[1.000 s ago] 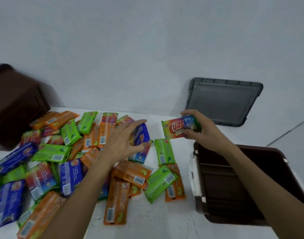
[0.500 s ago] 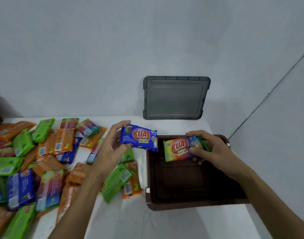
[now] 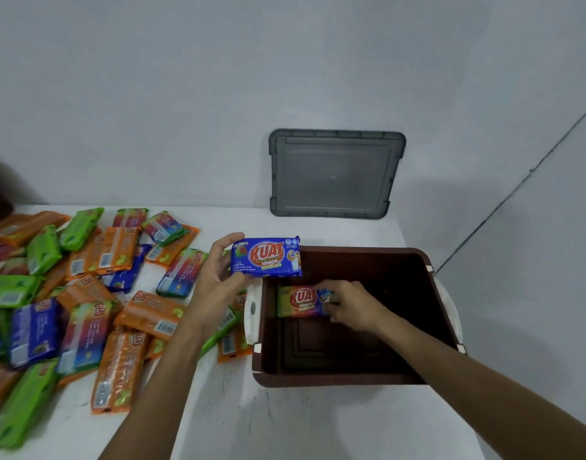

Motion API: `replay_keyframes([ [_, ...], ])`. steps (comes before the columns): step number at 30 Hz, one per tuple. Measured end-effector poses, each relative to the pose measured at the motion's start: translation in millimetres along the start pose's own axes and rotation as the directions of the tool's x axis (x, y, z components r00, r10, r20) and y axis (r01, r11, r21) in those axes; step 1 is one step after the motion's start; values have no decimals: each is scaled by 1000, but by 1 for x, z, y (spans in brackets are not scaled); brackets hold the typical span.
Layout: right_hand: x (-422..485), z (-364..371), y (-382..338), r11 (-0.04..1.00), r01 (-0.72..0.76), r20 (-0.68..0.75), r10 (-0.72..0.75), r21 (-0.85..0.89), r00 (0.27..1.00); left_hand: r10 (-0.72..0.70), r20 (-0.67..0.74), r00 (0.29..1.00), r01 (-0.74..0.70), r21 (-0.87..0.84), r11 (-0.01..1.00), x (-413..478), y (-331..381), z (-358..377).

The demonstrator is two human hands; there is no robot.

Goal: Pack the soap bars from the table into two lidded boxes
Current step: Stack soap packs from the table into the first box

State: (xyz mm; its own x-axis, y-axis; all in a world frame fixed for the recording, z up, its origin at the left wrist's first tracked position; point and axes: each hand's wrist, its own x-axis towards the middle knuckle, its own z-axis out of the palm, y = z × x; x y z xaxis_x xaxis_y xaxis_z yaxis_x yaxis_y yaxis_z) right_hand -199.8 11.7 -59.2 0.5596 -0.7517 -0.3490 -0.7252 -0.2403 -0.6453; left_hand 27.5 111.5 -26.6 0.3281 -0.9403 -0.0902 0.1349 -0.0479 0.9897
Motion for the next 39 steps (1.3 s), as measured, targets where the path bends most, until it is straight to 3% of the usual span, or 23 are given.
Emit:
replay_keyframes([
  [5,-2,0,2,961,62,-1,-65,-271,998,9,-5,1000,-9,35,999,-4,4,1],
  [7,-6,-6,-3,955,42,-121,-80,-292,989,19,10,1000,-20,63,998,-5,7,2],
  [8,-11,-10,-8,976,52,-204,-96,-210,974,27,24,999,-28,68,997,-7,10,3],
  [10,-23,-20,-23,974,139,-282,-85,180,956,36,59,998,-38,36,999,-9,14,8],
  [12,-36,-29,-39,785,148,-161,-62,602,985,24,101,995,-23,-19,1000,-12,18,16],
  [13,-41,-31,-45,691,126,-103,-75,712,992,16,124,992,-11,-38,999,-13,19,22],
  [16,-50,-34,-48,563,145,-111,-94,813,989,32,227,973,-36,12,999,-13,21,37],
  [18,-57,-40,-40,563,168,-164,-57,810,985,77,299,951,-142,201,969,-12,21,40],
  [21,-70,-52,-13,657,155,-193,-15,738,981,230,348,909,-397,551,734,-7,15,29],
  [26,-72,-60,28,824,-39,-161,156,565,975,290,313,904,-423,748,512,0,-11,13],
  [32,-41,-34,48,875,-197,-104,268,442,958,313,328,891,-448,744,496,1,-26,10],
  [35,-33,-29,53,976,-212,-167,218,56,961,315,333,889,-455,733,505,-1,-26,10],
  [39,-31,-27,49,942,-182,-161,140,-282,977,316,329,890,-452,727,517,-5,-26,8],
])
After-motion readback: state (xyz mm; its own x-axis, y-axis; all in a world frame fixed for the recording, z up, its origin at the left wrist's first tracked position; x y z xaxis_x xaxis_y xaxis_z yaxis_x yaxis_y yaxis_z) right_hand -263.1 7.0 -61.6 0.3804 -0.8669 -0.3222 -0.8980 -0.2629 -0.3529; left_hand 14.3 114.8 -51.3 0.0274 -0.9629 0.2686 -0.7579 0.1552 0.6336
